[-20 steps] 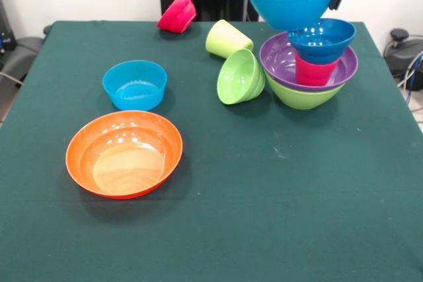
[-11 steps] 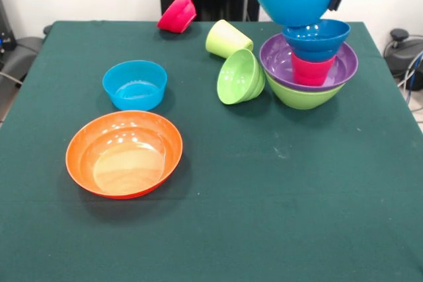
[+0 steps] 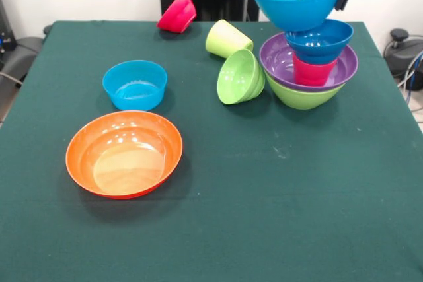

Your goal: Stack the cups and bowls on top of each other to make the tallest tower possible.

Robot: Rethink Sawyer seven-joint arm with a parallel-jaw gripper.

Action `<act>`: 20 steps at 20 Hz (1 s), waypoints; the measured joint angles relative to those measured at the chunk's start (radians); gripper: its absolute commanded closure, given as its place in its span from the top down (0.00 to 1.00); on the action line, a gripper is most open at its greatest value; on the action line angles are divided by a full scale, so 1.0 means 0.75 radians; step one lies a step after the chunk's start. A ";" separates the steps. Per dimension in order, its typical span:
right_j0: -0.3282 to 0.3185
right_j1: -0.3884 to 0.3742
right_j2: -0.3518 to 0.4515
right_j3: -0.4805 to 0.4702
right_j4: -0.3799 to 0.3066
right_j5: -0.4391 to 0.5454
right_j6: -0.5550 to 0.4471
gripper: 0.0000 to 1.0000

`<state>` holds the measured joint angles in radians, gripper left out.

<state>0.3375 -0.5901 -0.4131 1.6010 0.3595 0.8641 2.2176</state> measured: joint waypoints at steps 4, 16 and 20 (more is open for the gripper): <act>-0.001 0.000 0.000 -0.027 0.000 0.042 0.000 0.00; -0.013 0.034 0.000 -0.095 0.005 0.102 0.000 0.00; -0.012 0.058 0.000 -0.101 0.006 0.103 0.000 0.00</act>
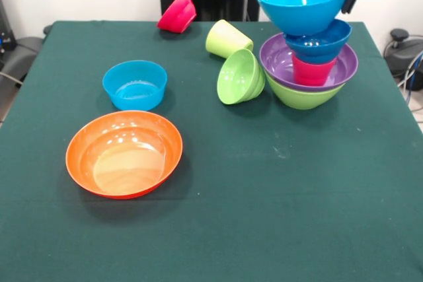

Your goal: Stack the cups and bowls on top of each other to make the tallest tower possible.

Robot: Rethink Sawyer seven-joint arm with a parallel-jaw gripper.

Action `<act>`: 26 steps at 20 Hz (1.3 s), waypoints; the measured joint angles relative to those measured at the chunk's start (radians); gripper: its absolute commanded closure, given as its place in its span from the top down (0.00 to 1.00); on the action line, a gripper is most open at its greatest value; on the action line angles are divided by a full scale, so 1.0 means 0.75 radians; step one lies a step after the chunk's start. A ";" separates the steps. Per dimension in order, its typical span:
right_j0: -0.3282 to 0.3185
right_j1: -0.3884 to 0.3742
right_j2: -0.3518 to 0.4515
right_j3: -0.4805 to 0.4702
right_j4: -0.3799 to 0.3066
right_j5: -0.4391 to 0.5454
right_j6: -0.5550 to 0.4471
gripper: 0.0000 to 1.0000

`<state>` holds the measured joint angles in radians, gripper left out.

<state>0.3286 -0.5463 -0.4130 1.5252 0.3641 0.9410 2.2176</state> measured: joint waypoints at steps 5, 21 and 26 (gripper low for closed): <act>0.004 0.007 0.000 -0.001 0.005 0.000 0.000 0.00; 0.007 0.007 0.000 -0.012 0.044 0.000 0.000 0.00; 0.007 0.007 0.000 -0.012 0.044 0.000 0.000 0.00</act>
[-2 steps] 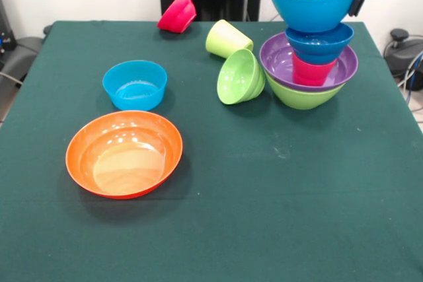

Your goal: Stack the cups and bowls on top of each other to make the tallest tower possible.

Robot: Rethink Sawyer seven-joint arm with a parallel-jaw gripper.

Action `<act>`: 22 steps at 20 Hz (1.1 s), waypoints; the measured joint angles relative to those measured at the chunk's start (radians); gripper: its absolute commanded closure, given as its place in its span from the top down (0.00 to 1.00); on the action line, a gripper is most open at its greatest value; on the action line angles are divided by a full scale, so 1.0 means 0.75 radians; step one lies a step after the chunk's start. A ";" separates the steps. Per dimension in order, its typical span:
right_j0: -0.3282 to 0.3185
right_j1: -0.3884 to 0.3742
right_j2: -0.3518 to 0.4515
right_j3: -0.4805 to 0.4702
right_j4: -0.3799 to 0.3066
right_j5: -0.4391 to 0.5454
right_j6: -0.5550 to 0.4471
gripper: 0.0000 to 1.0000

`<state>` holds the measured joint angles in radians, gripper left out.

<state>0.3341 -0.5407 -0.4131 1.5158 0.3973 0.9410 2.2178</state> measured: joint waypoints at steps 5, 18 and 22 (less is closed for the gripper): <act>0.000 0.002 0.000 -0.009 0.000 0.000 0.000 0.00; -0.012 0.033 0.000 -0.072 0.000 0.038 0.000 0.00; -0.018 0.036 0.000 -0.091 0.000 0.046 0.000 0.00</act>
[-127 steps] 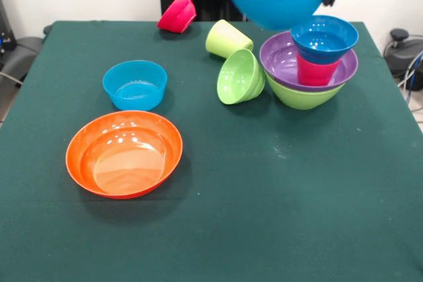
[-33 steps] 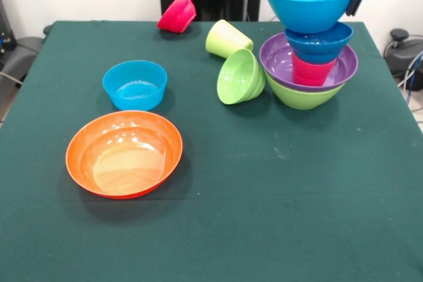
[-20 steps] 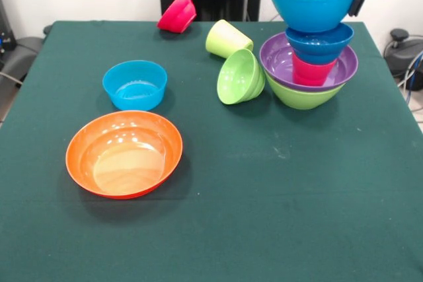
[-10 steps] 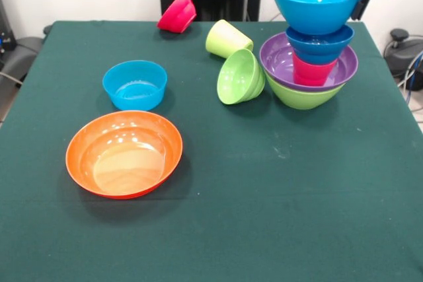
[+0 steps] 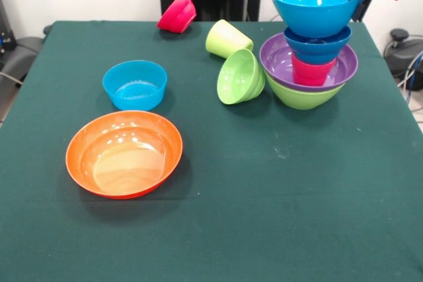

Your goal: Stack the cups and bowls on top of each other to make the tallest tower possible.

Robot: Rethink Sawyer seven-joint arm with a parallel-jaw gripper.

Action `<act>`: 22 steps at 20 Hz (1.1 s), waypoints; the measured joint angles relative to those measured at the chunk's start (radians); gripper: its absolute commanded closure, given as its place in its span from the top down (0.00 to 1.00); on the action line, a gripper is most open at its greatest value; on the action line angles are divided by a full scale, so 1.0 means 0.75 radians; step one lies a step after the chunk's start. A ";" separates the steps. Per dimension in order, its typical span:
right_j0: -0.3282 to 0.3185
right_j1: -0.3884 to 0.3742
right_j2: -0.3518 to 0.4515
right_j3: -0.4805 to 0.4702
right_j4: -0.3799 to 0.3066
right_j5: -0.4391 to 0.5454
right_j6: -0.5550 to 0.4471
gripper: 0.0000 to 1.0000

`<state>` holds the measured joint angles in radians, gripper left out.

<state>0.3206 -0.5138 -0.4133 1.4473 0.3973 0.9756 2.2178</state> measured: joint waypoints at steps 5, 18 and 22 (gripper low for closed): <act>-0.001 0.002 0.000 -0.004 0.000 0.000 0.000 0.00; -0.003 0.040 0.000 -0.056 0.000 0.028 0.000 0.00; -0.003 0.049 0.000 -0.071 0.000 0.027 0.000 0.00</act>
<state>0.3185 -0.4772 -0.4133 1.3941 0.3975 0.9955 2.2178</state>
